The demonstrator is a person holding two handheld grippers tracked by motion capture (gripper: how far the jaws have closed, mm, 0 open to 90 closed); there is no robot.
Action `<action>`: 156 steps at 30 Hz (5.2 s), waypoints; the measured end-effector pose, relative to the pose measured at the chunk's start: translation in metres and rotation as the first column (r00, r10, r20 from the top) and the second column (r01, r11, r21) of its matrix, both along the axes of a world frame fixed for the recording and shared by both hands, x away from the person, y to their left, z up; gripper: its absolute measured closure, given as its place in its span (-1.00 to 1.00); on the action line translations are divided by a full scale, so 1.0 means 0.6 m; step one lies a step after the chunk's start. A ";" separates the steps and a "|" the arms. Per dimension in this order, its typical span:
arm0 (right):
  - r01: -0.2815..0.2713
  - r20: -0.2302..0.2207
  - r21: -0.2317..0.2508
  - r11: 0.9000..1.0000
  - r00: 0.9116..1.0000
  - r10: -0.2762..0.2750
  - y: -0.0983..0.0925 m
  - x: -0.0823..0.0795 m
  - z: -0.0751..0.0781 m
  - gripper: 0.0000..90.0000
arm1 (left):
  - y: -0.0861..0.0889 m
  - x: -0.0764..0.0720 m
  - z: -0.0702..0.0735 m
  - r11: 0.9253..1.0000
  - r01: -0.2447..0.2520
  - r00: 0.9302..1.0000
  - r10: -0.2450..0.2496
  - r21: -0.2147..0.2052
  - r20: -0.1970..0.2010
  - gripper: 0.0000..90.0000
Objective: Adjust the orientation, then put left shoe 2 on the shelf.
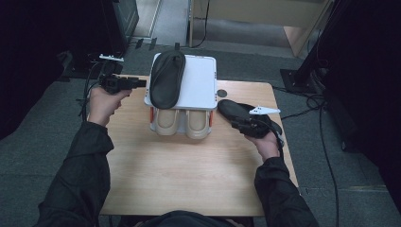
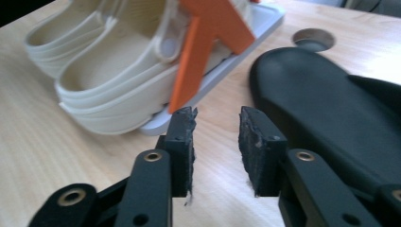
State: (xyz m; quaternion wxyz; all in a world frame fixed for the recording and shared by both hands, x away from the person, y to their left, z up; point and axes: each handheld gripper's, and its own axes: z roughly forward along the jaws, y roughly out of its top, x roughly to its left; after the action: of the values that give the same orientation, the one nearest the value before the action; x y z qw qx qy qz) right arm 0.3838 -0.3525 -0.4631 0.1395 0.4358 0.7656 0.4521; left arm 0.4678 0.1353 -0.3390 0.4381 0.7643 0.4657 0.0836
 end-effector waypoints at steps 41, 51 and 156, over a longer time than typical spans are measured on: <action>0.180 0.001 -0.056 0.982 0.984 -0.180 -0.073 0.028 -0.010 0.78 | 0.036 -0.071 -0.133 0.999 -0.001 1.000 0.001 -0.033 0.004 0.15; 0.139 0.008 -0.072 0.988 0.990 -0.138 -0.034 0.051 -0.025 0.48 | 0.041 -0.073 -0.145 0.999 0.005 1.000 -0.005 -0.048 -0.016 0.15; 0.278 -0.002 -0.041 0.960 0.960 -0.279 -0.029 0.053 -0.020 0.84 | 0.058 -0.073 -0.169 0.998 -0.006 0.999 0.003 -0.064 -0.046 0.15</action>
State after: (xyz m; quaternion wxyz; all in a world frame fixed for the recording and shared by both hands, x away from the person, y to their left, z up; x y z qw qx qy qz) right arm 0.4154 -0.3697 -0.4750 0.2076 0.5381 0.7061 0.4110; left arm 0.4241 0.1703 -0.4404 0.4516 0.7505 0.4797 0.0520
